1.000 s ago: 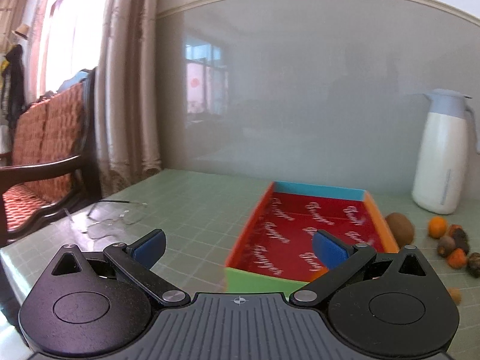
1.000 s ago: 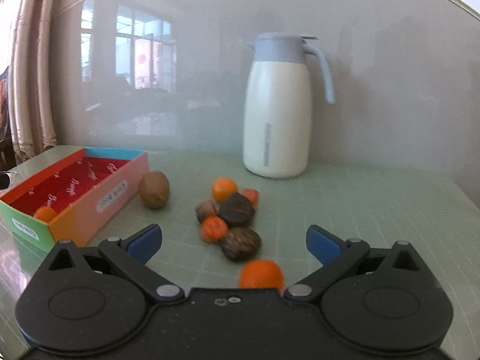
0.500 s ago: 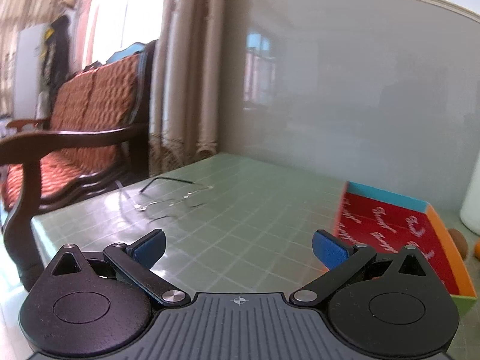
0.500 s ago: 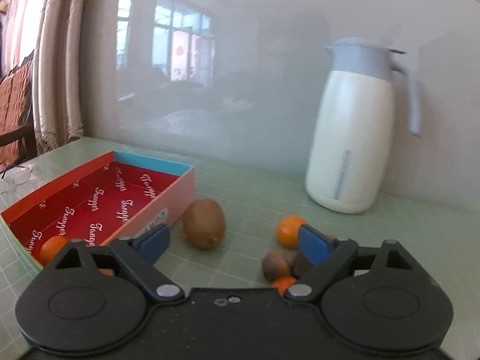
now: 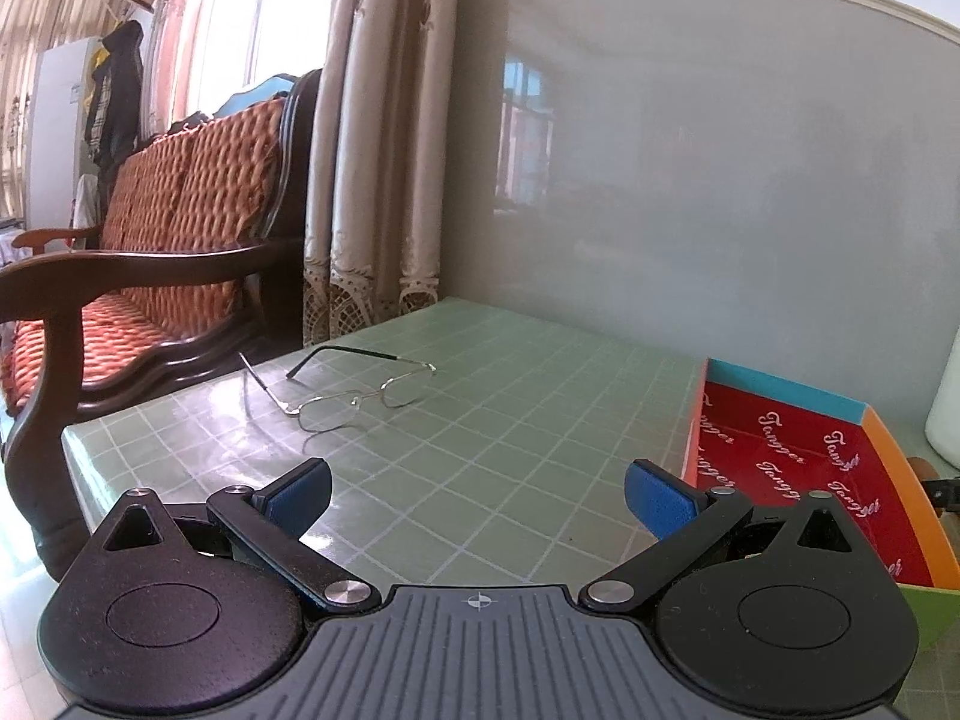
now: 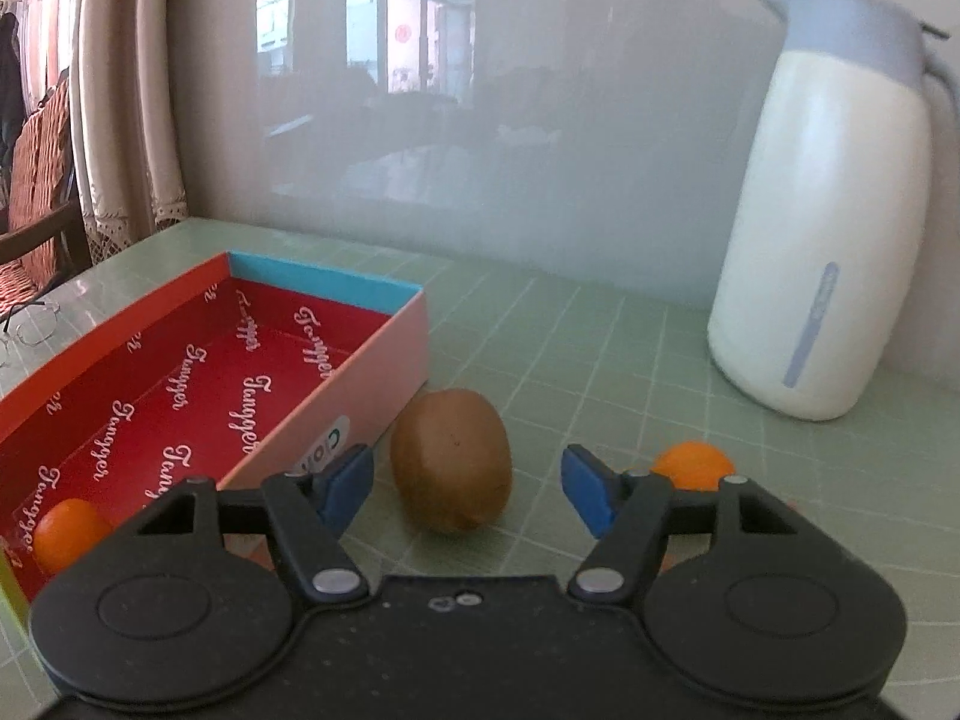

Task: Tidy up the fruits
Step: 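Move the right gripper to the brown kiwi and close on it, then carry the kiwi with the right gripper into the red box and open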

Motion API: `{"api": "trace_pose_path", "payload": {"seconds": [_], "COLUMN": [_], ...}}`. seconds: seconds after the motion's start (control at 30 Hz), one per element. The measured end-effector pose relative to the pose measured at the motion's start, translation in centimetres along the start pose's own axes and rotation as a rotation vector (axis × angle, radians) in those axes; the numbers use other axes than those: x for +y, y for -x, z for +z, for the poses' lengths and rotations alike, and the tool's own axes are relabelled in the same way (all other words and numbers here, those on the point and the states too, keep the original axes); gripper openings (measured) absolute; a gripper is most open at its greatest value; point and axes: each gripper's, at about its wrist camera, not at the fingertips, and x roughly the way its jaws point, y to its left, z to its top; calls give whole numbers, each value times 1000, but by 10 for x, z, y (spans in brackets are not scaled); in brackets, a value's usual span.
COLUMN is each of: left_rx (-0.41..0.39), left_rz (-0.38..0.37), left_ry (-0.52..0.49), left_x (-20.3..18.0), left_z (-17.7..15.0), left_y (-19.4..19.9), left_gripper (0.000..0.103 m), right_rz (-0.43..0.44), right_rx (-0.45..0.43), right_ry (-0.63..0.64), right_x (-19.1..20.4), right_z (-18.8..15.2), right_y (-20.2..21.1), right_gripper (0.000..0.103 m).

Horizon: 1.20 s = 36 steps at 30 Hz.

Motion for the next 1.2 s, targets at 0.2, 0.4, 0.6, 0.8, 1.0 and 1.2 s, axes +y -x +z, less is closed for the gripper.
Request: {"api": "trace_pose_path", "payload": {"seconds": [0.2,0.4,0.6,0.8,1.0,1.2], "left_rx": [5,35,45,48,51,54], "left_rz": [9,24,28,33,34,42], "left_ry": [-4,13,7,30,31,53], "left_x": [-3,-1,0,5,6,14], "left_z": [0,-1,-2,-3,-4,-5], "left_y": [-3,-9,-10,-9,-6,-4], "left_gripper": [103,103,103,103,103,103], "right_rz": [10,28,11,1,16,59], "right_rx": [45,54,52,24,-25,-51], "right_ry": [-14,-4,-2,-11,-7,8], "right_x": [-4,1,2,-2,6,31], "right_z": [-1,-3,-3,-1,0,1], "right_y": [-20,-27,-25,-3,37,68], "right_gripper": [63,45,45,45,45,45]}}
